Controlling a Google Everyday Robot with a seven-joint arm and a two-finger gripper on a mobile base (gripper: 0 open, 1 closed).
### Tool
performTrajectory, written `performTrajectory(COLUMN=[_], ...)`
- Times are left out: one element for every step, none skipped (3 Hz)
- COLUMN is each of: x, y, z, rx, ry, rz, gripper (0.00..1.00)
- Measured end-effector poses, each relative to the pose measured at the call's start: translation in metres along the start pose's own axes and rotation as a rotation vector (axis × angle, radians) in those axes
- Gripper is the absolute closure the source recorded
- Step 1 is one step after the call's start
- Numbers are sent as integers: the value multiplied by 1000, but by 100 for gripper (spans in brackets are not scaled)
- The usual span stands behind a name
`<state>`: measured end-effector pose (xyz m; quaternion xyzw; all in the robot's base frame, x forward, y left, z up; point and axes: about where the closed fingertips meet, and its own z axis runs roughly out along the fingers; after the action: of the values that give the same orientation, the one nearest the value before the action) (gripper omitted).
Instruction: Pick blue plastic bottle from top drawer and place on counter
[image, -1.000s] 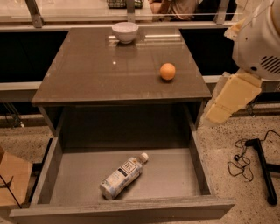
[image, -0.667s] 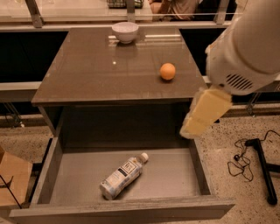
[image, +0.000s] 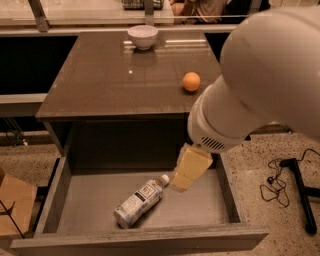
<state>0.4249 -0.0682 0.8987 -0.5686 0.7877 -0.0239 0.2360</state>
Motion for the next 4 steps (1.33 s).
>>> performTrajectory(x=[0, -3, 1, -1], y=[2, 3, 8, 19], z=[7, 11, 38, 77], rx=[7, 14, -29, -135], ry=[-8, 17, -3, -122], rz=[-1, -16, -26, -54], gripper=[0, 0, 0, 0])
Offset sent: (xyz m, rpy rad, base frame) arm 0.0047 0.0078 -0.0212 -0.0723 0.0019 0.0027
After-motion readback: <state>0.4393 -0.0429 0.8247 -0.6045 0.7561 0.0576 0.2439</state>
